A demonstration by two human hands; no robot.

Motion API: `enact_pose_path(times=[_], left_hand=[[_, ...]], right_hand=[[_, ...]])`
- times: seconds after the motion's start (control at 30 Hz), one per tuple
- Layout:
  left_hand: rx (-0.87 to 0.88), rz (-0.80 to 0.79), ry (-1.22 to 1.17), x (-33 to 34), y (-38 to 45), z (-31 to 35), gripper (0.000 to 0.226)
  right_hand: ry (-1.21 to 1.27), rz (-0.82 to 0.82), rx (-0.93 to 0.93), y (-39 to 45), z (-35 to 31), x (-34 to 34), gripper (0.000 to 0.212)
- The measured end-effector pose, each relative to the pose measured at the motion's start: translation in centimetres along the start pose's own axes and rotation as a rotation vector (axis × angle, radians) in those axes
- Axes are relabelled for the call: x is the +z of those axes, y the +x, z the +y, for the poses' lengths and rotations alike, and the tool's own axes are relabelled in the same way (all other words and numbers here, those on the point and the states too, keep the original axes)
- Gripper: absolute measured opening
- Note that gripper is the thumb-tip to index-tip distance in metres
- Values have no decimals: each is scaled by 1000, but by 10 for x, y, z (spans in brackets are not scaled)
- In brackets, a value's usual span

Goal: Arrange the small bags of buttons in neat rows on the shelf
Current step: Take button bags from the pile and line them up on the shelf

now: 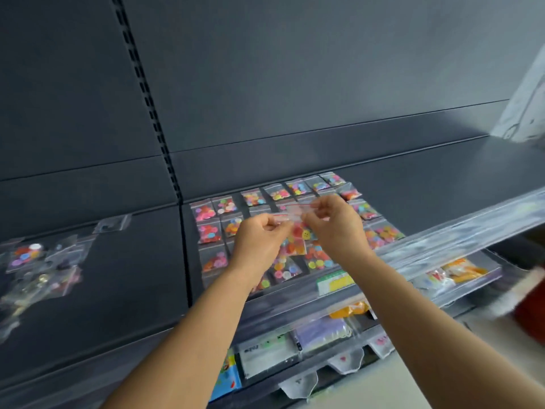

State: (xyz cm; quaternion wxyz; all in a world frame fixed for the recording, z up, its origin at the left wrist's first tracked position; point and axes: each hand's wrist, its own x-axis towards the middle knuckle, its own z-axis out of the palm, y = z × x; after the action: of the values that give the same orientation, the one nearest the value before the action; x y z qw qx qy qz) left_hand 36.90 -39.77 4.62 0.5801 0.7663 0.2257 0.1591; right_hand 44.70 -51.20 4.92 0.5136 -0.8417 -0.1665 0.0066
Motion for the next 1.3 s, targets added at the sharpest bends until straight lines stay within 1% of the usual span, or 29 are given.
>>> enact_pose_path(times=[0.1, 0.2, 0.3, 0.37, 0.43, 0.63, 0.77, 0.83, 0.97, 1.13, 1.2, 1.3], left_hand=[[-16, -50, -3, 35, 15, 17, 23], [-17, -69, -19, 64, 38, 27, 15], [-7, -74, -34, 88, 66, 35, 15], [3, -82, -40, 103, 85, 42, 16], [13, -91, -15, 118, 104, 46, 16], [0, -106, 35, 151, 150, 51, 12], [-21, -56, 67, 167, 179, 47, 3], [-9, -12, 109, 177, 194, 46, 5], [-17, 120, 184, 202, 218, 42, 6], [-42, 215, 301, 236, 244, 39, 11], [-54, 245, 362, 248, 254, 39, 12], [-64, 282, 519, 260, 266, 32, 10]], right_hand=[[-17, 19, 0, 19, 14, -25, 15], [41, 36, 28, 42, 26, -44, 14], [110, 58, 87, 68, 38, -62, 17], [144, 59, 143, 87, 45, -74, 14], [149, 37, 184, 105, 52, -84, 9], [151, 33, 218, 154, 78, -99, 15], [145, 18, 223, 190, 100, -106, 21], [121, 7, 207, 211, 111, -112, 22], [34, -59, 165, 250, 136, -121, 17], [-100, -148, 88, 288, 156, -133, 19], [-133, -189, 68, 298, 162, -135, 17], [-157, -236, 55, 307, 172, -132, 14]])
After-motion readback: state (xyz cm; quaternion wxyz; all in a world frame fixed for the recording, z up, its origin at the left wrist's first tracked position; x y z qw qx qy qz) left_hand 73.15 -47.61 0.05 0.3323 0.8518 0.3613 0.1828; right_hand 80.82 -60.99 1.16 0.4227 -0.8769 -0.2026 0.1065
